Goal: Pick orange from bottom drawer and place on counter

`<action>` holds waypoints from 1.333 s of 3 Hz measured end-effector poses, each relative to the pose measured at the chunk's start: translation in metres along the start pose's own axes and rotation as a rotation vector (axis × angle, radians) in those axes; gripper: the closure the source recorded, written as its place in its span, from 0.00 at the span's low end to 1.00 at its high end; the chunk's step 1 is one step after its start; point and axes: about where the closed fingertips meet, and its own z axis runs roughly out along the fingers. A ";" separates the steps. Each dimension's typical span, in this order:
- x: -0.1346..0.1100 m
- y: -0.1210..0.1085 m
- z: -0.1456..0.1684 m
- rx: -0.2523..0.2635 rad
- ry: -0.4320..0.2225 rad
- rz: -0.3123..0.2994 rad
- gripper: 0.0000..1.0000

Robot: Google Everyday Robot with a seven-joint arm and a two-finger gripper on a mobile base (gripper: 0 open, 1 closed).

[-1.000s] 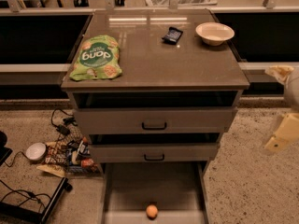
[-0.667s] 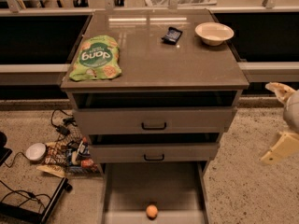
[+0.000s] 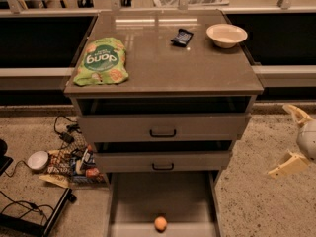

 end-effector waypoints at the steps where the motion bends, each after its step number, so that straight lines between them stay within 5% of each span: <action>1: 0.000 0.000 0.000 0.000 0.000 0.000 0.00; 2: 0.015 0.022 0.024 -0.008 -0.012 0.021 0.00; 4: 0.098 0.120 0.149 -0.043 -0.089 0.138 0.00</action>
Offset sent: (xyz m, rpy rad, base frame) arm -0.0276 0.0372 -0.1438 0.0985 0.0442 -0.0274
